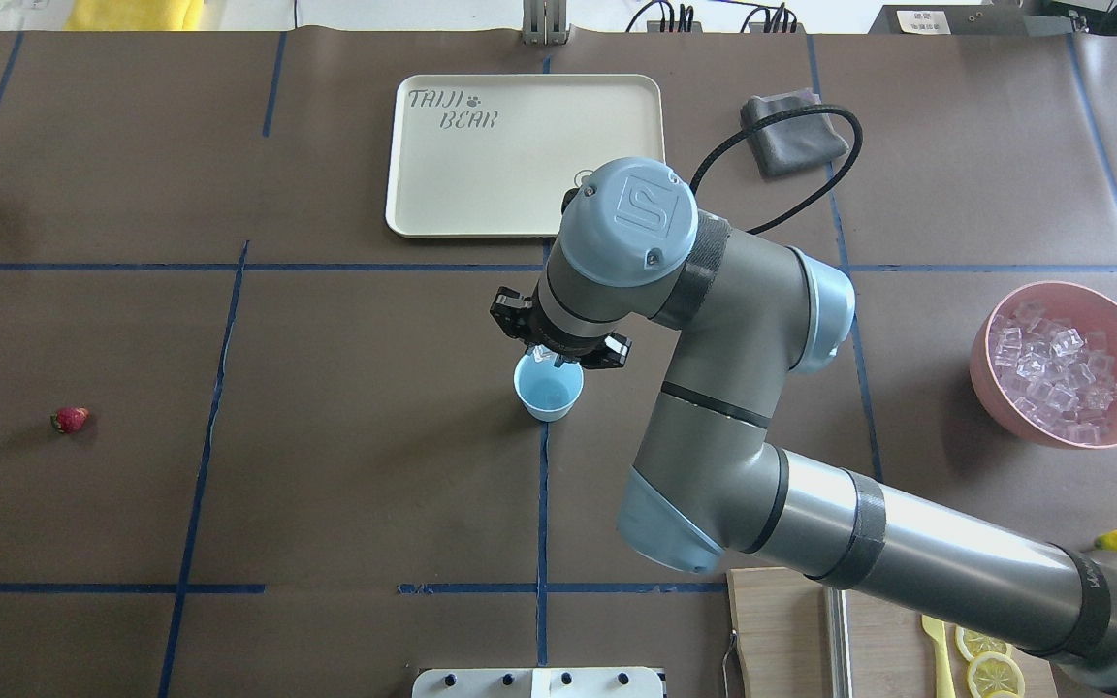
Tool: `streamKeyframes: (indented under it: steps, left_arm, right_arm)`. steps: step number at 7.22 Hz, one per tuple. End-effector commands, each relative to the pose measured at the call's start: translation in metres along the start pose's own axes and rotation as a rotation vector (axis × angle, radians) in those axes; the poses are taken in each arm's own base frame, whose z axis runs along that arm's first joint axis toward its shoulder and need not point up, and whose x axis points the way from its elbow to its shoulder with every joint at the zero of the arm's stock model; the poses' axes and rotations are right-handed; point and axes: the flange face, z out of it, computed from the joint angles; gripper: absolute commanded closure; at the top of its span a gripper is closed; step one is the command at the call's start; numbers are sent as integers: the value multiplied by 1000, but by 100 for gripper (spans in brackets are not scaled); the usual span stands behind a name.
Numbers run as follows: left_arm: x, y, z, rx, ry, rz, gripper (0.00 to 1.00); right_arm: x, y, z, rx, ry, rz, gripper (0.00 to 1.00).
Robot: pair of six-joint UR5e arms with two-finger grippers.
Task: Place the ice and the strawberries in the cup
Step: 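Carry the ice cube over the light-blue cup with the right gripper, then open the right gripper to release the ice cube into the cup, then move the right gripper back over the pink bowl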
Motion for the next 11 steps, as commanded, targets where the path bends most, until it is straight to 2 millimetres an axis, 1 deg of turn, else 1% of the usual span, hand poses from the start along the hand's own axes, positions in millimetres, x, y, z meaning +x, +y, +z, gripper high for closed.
streamKeyframes:
  steps: [1, 3, 4, 5, 6, 7, 8, 9, 10, 11]
  left_arm:
    - [1, 0, -1, 2, 0, 1, 0]
    - [1, 0, -1, 2, 0, 0, 0]
    - [1, 0, -1, 2, 0, 0, 0]
    - [1, 0, -1, 1, 0, -2, 0]
    - [1, 0, -1, 1, 0, -3, 0]
    - [1, 0, -1, 2, 0, -4, 0]
    - [1, 0, -1, 1, 0, -3, 0]
    - [1, 0, -1, 2, 0, -4, 0]
    - [1, 0, -1, 2, 1, -4, 0]
    - [1, 0, -1, 2, 1, -4, 0]
  right_arm:
    - [3, 8, 18, -12, -1, -1, 26]
    - [3, 9, 17, -18, 0, -4, 7]
    - [4, 3, 6, -12, -10, 3, 5]
    - [50, -21, -23, -8, -6, 25, 2]
    - [117, -68, -57, -23, 4, 45, 2]
    - [174, -112, -91, -37, 7, -11, 2]
    - [239, -152, -106, -31, 44, -78, 2]
    - [290, -178, -111, -10, 92, -141, 2]
    - [345, -200, -116, -1, 145, -231, 3]
    - [384, -210, -118, -4, 190, -339, 3]
